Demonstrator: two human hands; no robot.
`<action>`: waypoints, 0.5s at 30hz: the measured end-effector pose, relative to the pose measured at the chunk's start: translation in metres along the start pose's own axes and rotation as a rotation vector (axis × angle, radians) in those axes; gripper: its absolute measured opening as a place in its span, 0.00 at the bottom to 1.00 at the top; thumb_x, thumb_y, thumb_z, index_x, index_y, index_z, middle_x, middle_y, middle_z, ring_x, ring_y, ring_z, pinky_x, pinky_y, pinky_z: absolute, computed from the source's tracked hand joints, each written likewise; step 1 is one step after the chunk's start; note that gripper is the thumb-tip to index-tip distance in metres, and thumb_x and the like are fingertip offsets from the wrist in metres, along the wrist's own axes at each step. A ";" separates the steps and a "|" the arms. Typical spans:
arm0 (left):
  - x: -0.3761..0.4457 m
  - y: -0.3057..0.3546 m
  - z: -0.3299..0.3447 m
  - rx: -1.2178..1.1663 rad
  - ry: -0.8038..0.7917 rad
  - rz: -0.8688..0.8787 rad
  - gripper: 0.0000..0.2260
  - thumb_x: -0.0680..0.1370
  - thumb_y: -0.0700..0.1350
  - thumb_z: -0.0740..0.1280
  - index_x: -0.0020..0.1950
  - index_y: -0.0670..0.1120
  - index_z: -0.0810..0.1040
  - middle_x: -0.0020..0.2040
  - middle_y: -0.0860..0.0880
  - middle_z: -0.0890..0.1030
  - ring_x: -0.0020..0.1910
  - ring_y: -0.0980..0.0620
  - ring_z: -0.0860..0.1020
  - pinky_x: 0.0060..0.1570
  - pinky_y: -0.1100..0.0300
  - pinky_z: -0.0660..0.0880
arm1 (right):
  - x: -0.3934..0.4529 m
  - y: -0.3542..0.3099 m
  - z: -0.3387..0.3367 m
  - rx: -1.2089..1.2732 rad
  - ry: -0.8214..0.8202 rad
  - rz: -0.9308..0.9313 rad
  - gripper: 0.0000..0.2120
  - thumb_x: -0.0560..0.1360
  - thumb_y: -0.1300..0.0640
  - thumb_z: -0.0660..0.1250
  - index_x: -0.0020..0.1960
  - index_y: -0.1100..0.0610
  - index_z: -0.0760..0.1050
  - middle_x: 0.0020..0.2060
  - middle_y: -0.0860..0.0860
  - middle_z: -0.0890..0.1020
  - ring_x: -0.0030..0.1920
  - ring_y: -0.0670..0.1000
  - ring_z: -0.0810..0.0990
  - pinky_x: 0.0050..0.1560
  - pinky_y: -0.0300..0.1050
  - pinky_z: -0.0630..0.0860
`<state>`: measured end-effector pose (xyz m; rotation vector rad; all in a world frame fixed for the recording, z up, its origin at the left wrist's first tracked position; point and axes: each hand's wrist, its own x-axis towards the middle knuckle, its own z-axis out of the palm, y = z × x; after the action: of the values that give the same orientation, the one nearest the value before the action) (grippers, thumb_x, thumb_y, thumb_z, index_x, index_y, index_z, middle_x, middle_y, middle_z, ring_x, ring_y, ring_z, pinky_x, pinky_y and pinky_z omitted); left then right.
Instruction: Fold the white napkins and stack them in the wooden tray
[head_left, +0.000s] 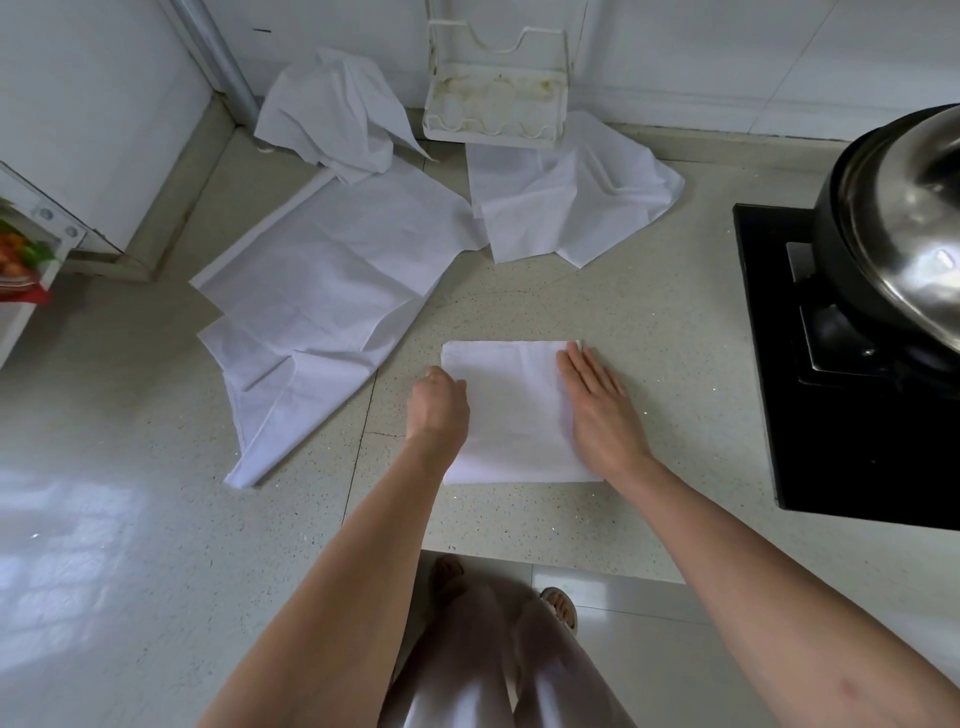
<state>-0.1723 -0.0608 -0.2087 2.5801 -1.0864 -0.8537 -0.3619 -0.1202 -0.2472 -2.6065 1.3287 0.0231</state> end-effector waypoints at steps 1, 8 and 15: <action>0.001 0.000 -0.001 -0.010 -0.003 -0.001 0.14 0.83 0.44 0.57 0.60 0.34 0.70 0.57 0.37 0.77 0.53 0.41 0.78 0.39 0.58 0.69 | 0.000 0.003 0.001 0.023 -0.014 0.002 0.30 0.78 0.68 0.53 0.78 0.60 0.47 0.77 0.54 0.49 0.77 0.52 0.47 0.76 0.46 0.46; -0.018 -0.002 0.012 0.316 0.346 0.302 0.21 0.80 0.51 0.61 0.70 0.42 0.64 0.63 0.43 0.72 0.58 0.46 0.74 0.56 0.53 0.74 | -0.001 0.003 0.008 0.024 0.037 0.021 0.26 0.81 0.51 0.42 0.78 0.59 0.50 0.77 0.52 0.51 0.77 0.50 0.46 0.76 0.47 0.46; -0.029 -0.016 0.056 0.367 0.193 0.545 0.25 0.82 0.52 0.47 0.77 0.43 0.59 0.77 0.46 0.60 0.76 0.46 0.57 0.76 0.50 0.48 | 0.000 0.001 0.010 -0.032 0.059 0.036 0.28 0.81 0.48 0.42 0.77 0.60 0.53 0.76 0.55 0.55 0.77 0.53 0.53 0.75 0.45 0.44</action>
<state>-0.2118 -0.0278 -0.2477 2.3479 -1.8937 -0.2883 -0.3619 -0.1187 -0.2575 -2.6292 1.4059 -0.0275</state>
